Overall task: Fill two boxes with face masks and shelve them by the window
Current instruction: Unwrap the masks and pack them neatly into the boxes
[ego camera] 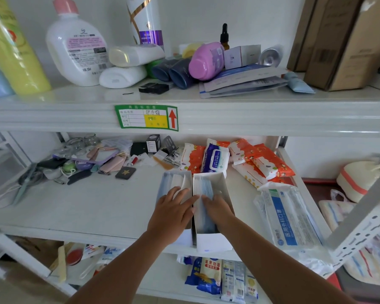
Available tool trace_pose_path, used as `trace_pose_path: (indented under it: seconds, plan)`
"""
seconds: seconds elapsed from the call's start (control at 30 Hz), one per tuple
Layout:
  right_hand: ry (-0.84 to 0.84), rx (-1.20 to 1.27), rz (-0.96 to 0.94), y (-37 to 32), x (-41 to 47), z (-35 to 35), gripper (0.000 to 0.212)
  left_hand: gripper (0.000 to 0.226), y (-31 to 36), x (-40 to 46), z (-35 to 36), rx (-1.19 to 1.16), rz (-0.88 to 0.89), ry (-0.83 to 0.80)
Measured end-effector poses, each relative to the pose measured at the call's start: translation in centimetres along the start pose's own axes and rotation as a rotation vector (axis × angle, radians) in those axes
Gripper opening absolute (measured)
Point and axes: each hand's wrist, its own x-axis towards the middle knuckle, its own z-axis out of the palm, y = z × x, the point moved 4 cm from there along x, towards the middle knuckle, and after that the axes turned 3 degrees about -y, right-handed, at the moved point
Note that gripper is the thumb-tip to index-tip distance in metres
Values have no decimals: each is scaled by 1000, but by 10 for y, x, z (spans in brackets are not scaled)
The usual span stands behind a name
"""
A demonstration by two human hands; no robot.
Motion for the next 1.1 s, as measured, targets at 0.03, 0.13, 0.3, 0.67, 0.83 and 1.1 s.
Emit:
trace_pose_path:
  seconds: [0.03,0.13,0.3,0.67,0.83,1.1]
  plan:
    - [5,-13,-3,-1,-1,-1,37,54,0,0,1,-3,0,0]
    - [22,-43,2,-1,2,-4,30,53,-1,0,2,-6,0,-7]
    - [94,-130,25,-2,7,-10,27,46,-2,1,5,-14,-5,-4]
    - [56,-607,-23,-12,5,-12,32,68,0,-2,4,-52,1,3]
    - [135,-628,-166,-22,-7,-18,28,49,-2,-1,6,-33,-5,9]
    - [130,-587,-181,-38,-4,-33,30,42,-4,1,9,0,12,55]
